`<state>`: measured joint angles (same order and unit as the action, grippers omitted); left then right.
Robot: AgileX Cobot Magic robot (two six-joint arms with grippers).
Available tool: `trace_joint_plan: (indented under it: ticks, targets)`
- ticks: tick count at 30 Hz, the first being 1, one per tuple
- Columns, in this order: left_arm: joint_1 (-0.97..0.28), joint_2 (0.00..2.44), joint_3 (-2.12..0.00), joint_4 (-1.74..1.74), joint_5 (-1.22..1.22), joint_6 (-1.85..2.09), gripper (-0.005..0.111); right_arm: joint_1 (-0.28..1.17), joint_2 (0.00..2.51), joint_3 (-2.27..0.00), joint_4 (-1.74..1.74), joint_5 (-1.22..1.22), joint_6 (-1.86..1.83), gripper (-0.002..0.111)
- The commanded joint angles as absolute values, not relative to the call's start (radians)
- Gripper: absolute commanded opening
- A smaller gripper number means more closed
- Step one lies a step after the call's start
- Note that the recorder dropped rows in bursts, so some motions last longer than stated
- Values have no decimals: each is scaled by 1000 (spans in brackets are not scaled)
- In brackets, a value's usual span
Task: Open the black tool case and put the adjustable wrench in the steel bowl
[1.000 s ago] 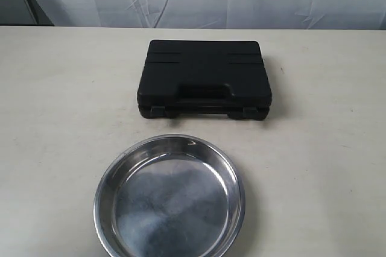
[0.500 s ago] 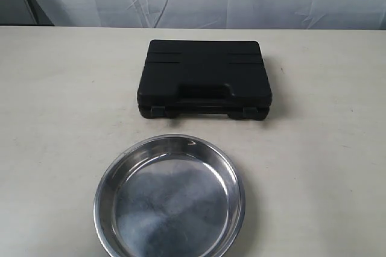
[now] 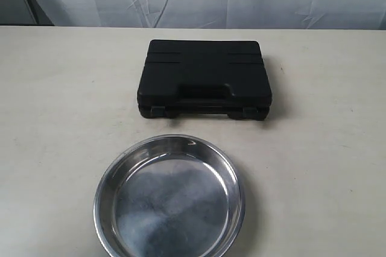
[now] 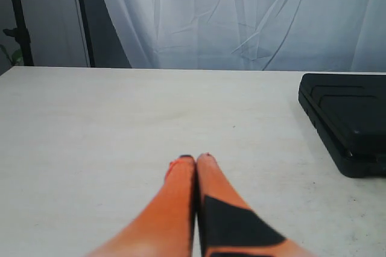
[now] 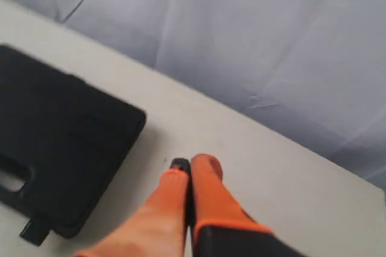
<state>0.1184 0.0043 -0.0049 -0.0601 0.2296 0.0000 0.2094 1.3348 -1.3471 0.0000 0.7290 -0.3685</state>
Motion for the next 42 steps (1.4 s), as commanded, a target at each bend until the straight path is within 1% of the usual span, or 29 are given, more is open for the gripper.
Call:
trace_joint_plan:
  ticks: [1, 5, 7, 9, 13, 19, 40, 42]
  targets:
    - [119, 0, 0, -78, 221, 0, 0, 292, 1585, -1482, 158, 838, -681, 17]
    - [119, 0, 0, -78, 221, 0, 0, 378, 1789, -1560, 178, 936, -864, 36]
    - [119, 0, 0, -78, 221, 0, 0, 424, 1874, -1572, 174, 949, -914, 41]
    - [119, 0, 0, -78, 221, 0, 0, 465, 1934, -1573, 141, 946, -941, 42]
    - [119, 0, 0, -78, 221, 0, 0, 543, 2025, -1573, 24, 929, -951, 42]
    - [119, 0, 0, -78, 221, 0, 0, 595, 2077, -1573, 0, 854, -947, 42]
    - [119, 0, 0, -78, 221, 0, 0, 599, 2174, -1573, 6, 772, -947, 42]
    - [119, 0, 0, -78, 221, 0, 0, 599, 2174, -1573, 6, 770, -947, 37]
